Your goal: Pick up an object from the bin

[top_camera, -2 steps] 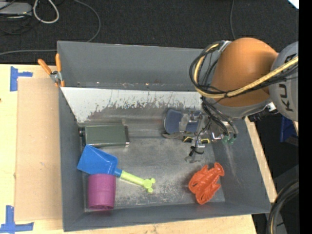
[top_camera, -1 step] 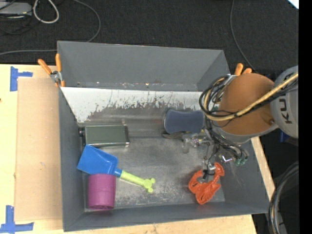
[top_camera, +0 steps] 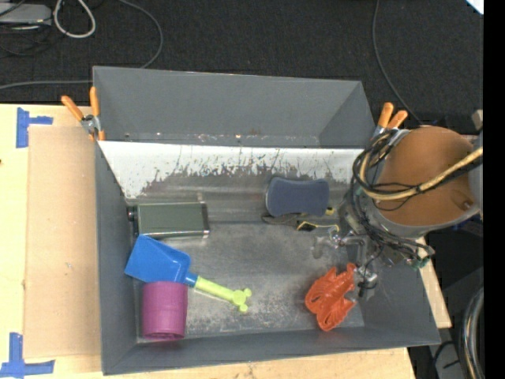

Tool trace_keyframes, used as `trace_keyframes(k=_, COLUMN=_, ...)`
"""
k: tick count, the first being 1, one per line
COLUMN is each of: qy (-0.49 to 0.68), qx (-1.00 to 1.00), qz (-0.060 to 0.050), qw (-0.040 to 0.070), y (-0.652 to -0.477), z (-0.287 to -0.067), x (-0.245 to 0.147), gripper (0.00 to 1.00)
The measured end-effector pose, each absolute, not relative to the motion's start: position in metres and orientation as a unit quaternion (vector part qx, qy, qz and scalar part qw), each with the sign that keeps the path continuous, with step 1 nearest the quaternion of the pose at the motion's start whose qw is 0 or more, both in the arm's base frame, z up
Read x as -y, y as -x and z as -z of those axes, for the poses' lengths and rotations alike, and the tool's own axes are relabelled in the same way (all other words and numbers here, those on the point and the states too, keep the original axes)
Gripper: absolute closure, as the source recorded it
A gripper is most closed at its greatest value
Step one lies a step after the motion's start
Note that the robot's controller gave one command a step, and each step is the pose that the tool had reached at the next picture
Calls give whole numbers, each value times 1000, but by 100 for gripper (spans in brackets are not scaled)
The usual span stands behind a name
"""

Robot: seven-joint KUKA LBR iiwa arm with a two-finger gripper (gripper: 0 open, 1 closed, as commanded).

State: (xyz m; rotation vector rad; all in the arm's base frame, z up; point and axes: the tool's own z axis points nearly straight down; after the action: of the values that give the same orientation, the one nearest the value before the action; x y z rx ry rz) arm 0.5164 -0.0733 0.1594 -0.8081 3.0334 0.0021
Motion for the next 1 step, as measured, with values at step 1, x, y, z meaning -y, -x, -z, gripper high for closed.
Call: trace_keyframes(k=1, qy=417, qx=-909, qz=-2, qw=-3, y=-519, z=-142, x=118, gripper=0)
